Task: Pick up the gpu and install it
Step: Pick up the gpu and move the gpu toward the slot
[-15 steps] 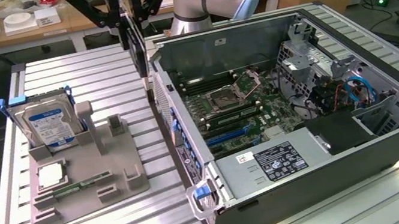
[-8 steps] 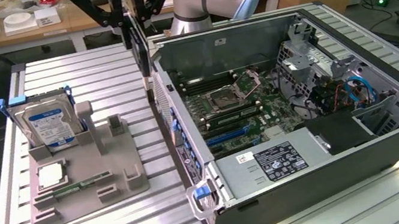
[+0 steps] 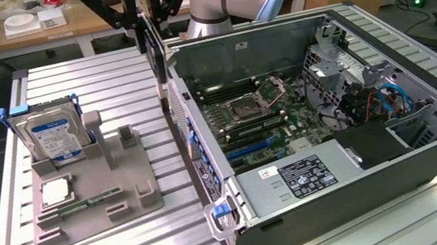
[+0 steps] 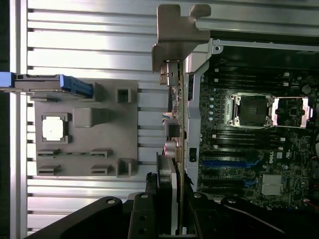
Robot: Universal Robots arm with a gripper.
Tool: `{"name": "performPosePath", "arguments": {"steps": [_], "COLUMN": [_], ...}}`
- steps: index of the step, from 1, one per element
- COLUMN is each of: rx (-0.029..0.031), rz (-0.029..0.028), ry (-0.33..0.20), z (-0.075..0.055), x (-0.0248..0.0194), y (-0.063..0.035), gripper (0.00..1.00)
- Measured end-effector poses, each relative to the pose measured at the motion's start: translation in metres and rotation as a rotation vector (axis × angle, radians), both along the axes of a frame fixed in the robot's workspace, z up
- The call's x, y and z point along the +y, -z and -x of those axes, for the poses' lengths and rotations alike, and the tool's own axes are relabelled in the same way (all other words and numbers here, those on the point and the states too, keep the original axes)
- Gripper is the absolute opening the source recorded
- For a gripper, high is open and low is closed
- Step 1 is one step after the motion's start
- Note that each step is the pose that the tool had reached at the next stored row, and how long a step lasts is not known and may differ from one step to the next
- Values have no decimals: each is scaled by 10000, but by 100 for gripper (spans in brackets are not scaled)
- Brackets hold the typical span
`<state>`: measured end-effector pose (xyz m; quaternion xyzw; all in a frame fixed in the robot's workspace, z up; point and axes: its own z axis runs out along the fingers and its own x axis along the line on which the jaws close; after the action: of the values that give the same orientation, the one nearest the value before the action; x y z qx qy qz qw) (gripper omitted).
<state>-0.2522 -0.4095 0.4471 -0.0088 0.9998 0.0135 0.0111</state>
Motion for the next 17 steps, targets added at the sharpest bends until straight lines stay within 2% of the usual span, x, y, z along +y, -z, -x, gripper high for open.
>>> {"name": "performPosePath", "arguments": {"steps": [17], "rx": [1], "rz": [0], "ry": [2], "z": [-70], "x": [0], "y": [0], "gripper": [28]}}
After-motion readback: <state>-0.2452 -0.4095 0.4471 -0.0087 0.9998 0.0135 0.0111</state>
